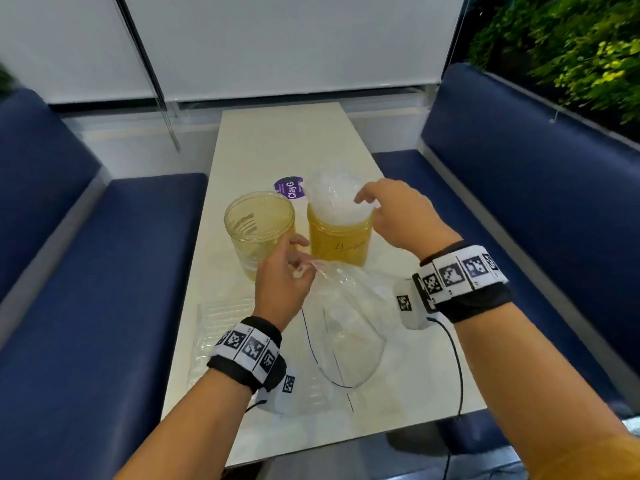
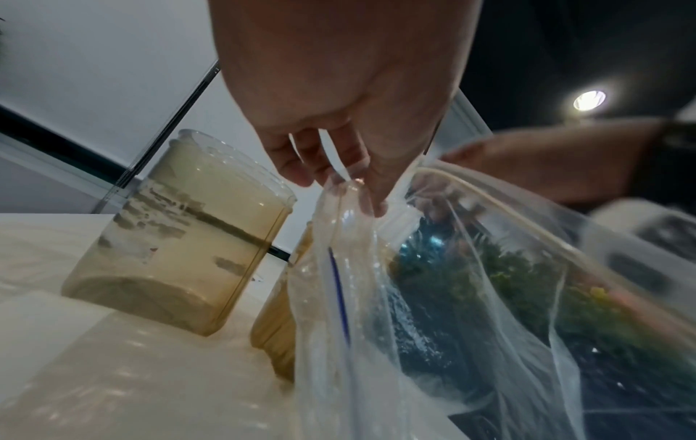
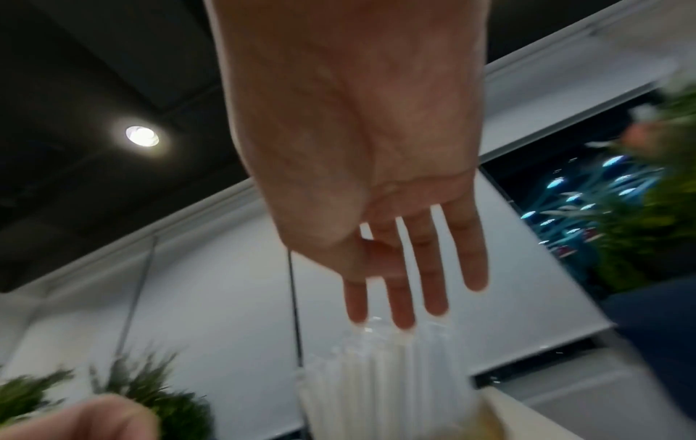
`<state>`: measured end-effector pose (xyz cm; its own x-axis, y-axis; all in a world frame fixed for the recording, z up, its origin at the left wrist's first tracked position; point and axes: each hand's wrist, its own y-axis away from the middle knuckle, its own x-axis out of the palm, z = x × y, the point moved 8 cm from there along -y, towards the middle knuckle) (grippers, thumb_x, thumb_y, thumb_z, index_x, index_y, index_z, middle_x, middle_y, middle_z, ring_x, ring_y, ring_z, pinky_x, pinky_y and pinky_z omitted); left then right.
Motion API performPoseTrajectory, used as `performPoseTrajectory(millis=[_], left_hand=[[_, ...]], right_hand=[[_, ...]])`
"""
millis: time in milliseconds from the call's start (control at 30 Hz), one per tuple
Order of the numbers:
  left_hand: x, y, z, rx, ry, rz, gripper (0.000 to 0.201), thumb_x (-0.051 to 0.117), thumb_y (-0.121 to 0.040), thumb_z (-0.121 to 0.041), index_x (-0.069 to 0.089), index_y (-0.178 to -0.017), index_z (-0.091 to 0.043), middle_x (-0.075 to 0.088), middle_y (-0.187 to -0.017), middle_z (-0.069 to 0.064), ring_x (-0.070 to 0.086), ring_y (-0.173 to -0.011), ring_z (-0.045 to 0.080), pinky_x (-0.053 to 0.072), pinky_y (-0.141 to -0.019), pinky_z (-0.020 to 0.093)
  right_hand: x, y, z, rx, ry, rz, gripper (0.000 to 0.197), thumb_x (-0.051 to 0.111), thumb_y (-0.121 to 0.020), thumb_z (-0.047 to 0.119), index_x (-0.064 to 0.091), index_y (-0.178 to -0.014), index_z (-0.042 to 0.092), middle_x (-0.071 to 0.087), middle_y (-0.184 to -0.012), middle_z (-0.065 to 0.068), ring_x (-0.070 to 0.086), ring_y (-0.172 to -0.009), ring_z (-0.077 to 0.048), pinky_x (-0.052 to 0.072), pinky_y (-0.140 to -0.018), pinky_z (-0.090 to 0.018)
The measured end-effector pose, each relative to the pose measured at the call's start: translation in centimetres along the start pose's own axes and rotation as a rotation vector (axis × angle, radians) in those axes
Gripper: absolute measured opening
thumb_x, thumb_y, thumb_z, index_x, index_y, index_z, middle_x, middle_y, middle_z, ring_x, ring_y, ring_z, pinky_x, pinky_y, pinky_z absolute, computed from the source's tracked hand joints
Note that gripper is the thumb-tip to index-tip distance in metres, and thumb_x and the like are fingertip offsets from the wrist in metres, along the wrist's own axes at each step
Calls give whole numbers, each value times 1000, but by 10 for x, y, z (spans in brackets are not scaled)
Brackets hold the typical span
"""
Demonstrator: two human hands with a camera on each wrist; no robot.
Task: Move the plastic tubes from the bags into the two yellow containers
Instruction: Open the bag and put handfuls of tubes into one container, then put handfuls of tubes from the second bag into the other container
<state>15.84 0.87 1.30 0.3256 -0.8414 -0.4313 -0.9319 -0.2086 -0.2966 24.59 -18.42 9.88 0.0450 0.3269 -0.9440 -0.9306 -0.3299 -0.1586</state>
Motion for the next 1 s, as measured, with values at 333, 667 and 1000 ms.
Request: performPoseTrajectory(millis=[333,667,1000], left_hand=[[18,4,-21,149,47,71,33,74,-68,17,57,-65,-12,60,-73,7,62,-71,19,54,-65,31],[-24,40,6,23,-66,287,23,81,-82,-38,67,-85,-20,69,-84,-11,63,-77,8,47,-65,18],[-24,73,128,-175,-821,773,135,76,-43,-87,11,-155,-49,3,-170,-3,-4,-157,27,-4,-122,65]], right_hand=[[148,93,-97,108,-171,279,48,76,-84,21,58,-124,38,60,-126,8,56,-118,-19,46,-103,-40],[130,120,-132,272,-79,390,56,44,-96,8,48,-146,34,49,-149,2,51,-131,-23,44,-104,-32],[174,131,-78,136,-34,638,73,29,-84,83,43,-145,45,26,-163,11,29,-148,-22,20,-122,-50]])
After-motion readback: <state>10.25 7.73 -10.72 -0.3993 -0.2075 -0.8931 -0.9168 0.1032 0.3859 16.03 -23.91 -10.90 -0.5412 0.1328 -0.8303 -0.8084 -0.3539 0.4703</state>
